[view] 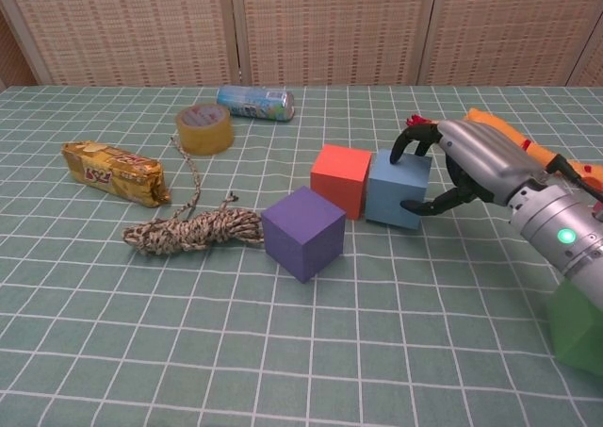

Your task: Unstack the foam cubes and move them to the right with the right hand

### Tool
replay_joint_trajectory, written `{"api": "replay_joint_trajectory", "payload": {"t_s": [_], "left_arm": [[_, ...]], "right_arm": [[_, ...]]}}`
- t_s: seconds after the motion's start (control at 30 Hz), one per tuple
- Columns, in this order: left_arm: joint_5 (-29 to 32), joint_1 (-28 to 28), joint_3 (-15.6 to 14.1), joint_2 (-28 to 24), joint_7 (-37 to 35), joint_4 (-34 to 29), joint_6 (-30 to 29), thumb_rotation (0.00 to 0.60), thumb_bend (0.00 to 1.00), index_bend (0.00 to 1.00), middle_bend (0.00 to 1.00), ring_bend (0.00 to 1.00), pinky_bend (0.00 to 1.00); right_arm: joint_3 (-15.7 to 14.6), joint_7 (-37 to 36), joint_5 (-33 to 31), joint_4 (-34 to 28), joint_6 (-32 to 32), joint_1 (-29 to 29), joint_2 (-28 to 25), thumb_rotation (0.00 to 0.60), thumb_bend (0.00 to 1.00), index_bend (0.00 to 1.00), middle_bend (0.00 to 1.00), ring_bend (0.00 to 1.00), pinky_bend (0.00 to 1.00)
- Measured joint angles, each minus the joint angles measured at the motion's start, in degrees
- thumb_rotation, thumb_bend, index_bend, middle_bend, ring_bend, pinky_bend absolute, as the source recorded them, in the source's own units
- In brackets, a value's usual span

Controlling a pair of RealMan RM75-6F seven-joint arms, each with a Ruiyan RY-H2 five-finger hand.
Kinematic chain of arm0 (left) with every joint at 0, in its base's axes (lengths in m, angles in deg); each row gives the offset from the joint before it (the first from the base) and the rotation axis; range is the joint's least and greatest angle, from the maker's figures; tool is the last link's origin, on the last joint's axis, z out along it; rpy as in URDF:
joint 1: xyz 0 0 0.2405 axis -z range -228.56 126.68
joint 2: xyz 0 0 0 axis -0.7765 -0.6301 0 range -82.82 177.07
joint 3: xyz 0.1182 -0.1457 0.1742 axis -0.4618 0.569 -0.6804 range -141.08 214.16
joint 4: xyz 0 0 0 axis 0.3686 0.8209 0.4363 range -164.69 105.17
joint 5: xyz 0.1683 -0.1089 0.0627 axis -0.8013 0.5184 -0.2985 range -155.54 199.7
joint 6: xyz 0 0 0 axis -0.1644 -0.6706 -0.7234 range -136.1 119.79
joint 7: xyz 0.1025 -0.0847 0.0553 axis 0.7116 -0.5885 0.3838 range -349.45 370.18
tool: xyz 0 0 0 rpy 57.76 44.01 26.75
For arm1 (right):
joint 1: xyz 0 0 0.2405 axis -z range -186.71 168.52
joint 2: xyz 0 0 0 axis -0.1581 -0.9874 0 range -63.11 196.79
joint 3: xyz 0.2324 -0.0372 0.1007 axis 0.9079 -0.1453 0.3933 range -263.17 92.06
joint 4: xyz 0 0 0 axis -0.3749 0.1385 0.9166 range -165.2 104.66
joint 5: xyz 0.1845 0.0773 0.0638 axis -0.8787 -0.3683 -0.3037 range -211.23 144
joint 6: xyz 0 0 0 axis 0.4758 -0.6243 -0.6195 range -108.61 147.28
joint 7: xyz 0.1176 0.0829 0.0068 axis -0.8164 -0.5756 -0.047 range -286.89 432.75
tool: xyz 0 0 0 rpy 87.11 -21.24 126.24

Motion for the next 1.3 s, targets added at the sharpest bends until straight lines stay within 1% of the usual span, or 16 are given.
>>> {"api": "replay_joint_trajectory", "payload": {"t_s": [0.1,0.2,0.3,0.43,0.53,0.63,0.8,0.97,1.07,1.13,1.23,1.3], "left_arm": [[0.0,0.0,0.0,0.0,-0.1,0.0,0.0,0.6,0.46,0.21,0.17,0.19,0.37],[0.0,0.0,0.0,-0.1,-0.3,0.0,0.0,0.6,0.46,0.21,0.17,0.19,0.37],[0.1,0.0,0.1,0.0,-0.3,0.0,-0.1,0.6,0.46,0.21,0.17,0.19,0.37],[0.3,-0.1,0.2,0.0,0.0,-0.2,-0.2,0.6,0.46,0.21,0.17,0.19,0.37],[0.5,-0.1,0.2,0.1,0.4,-0.3,-0.2,0.6,0.46,0.21,0.17,0.19,0.37],[0.7,0.0,0.2,0.2,0.6,-0.2,0.1,0.6,0.46,0.21,0.17,0.19,0.37],[1.0,0.2,0.2,0.4,0.9,-0.2,0.4,0.6,0.46,0.21,0.17,0.19,0.37],[1.0,0.3,0.1,0.6,1.4,-0.2,0.7,0.6,0.46,0.21,0.17,0.19,0.37],[1.1,0.4,0.0,0.6,1.5,-0.2,0.9,0.6,0.46,0.21,0.17,0.19,0.37],[1.0,0.4,0.0,0.6,1.4,-0.2,0.8,0.6,0.46,0.21,0.17,0.19,0.37],[1.0,0.4,0.1,0.6,1.4,-0.1,0.7,0.6,0.46,0.21,0.17,0.19,0.37],[1.0,0.4,0.1,0.6,1.4,-0.2,0.7,0.6,0.46,0.21,0.17,0.19,0.37]], "right_arm": [[-0.6,0.0,0.3,-1.2,-0.5,0.7,-1.4,0.6,0.29,0.41,0.45,0.49,0.7],[-1.4,0.7,0.7,-4.3,-1.2,1.7,-4.0,0.6,0.29,0.41,0.45,0.49,0.71],[-2.2,2.7,1.1,-9.2,-2.2,3.0,-8.0,0.6,0.29,0.41,0.45,0.49,0.71],[-3.4,5.9,1.8,-17.9,-4.1,5.3,-15.3,0.6,0.29,0.41,0.45,0.49,0.71],[-4.1,7.7,2.3,-23.2,-5.8,7.2,-20.6,0.6,0.29,0.41,0.45,0.49,0.71],[-4.6,8.1,2.6,-25.7,-7.6,9.2,-24.5,0.6,0.29,0.41,0.45,0.49,0.71],[-4.8,5.0,1.9,-24.9,-7.4,10.3,-25.8,0.6,0.29,0.41,0.45,0.49,0.7],[-4.9,0.8,1.1,-20.6,-5.1,10.6,-25.5,0.6,0.29,0.41,0.45,0.48,0.7],[-4.9,-0.7,0.9,-17.4,-4.2,10.6,-24.6,0.6,0.29,0.41,0.45,0.43,0.66],[-4.9,-2.2,0.8,-15.5,-3.4,10.4,-24.0,0.6,0.28,0.38,0.42,0.36,0.61],[-5.1,-4.4,0.9,-14.3,-2.2,10.2,-23.7,0.6,0.23,0.27,0.28,0.2,0.5],[-5.4,-5.5,1.2,-14.0,-1.7,10.0,-23.7,0.6,0.21,0.22,0.21,0.13,0.44]]}}
